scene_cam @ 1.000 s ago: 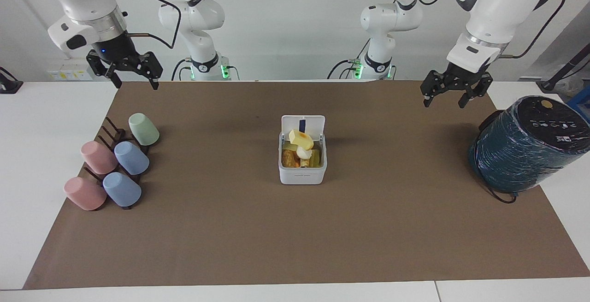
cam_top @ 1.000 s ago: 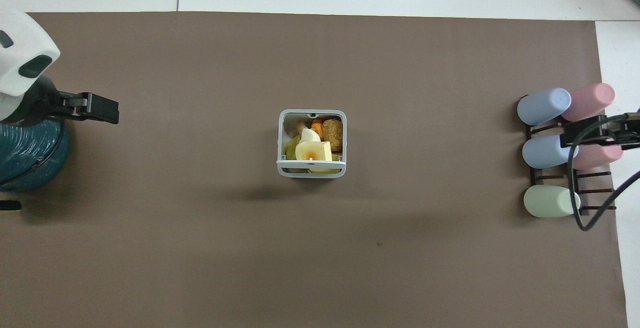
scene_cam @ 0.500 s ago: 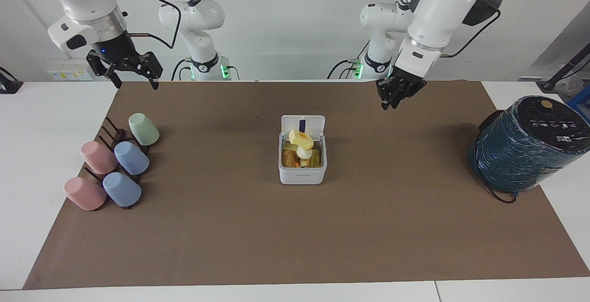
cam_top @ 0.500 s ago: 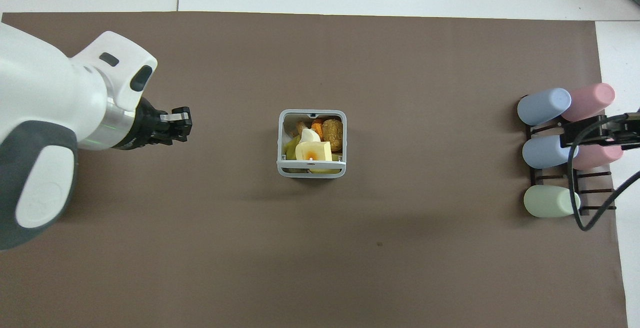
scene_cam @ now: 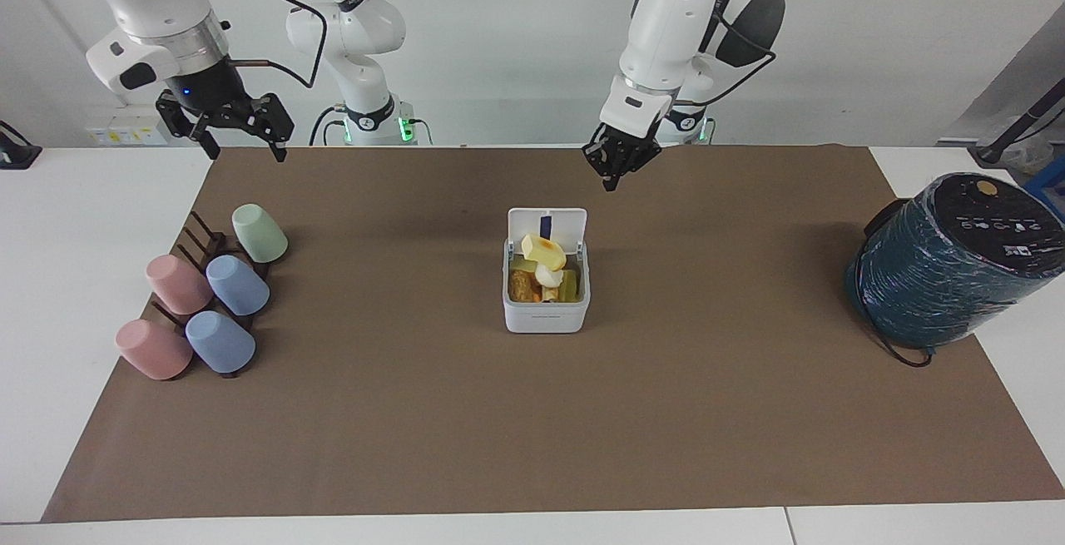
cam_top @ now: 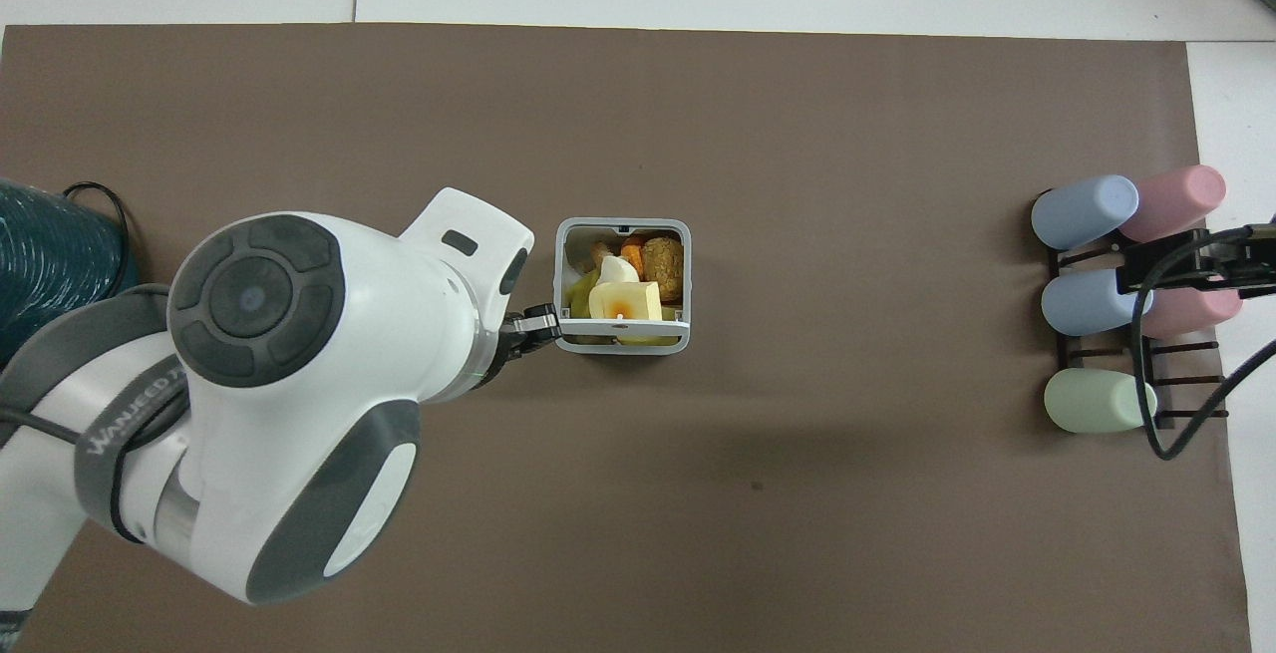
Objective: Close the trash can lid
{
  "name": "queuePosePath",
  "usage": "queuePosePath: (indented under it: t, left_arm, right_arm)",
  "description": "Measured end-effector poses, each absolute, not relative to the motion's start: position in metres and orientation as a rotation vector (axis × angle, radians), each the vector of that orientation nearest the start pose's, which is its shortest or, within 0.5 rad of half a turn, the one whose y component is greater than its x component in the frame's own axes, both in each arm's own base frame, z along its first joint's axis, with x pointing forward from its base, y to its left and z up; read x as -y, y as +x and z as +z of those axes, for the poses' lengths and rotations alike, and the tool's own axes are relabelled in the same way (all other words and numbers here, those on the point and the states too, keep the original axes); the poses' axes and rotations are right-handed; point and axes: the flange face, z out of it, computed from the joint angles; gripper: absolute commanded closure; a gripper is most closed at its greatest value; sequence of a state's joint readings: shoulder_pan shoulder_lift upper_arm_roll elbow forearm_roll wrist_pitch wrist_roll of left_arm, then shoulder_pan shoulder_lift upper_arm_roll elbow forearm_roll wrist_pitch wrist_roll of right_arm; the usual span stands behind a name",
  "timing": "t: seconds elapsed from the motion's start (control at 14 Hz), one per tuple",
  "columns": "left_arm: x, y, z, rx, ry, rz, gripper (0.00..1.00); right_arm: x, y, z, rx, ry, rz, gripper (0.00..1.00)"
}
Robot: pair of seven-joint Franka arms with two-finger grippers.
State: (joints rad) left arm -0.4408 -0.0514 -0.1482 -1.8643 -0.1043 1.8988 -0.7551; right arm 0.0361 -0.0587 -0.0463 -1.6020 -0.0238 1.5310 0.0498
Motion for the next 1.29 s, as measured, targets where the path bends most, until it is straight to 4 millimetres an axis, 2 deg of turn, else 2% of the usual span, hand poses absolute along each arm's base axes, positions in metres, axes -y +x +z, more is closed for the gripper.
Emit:
queuePosePath:
  t: [0.36,0.5,0.86,1.29]
  left_arm:
    - [0.360,0.425,0.519,0.322,-3.277,-0.048,1.00]
    - [0.370,0.422,0.514,0.334,-3.303,-0.090,1.00]
    - [0.368,0.442,0.507,0.392,-3.356,-0.204,1.00]
    - [0.373,0.470,0.480,0.474,-3.409,-0.312,1.00]
  right_arm:
    - [0.009,0.532,0.638,-0.096,-3.161,0.019,0.00]
    - [0.009,0.532,0.638,-0.096,-3.161,0.019,0.00]
    - [0.009,0.532,0.638,-0.096,-3.161,0.019,0.00]
    - [0.009,0.532,0.638,-0.096,-3.161,0.019,0.00]
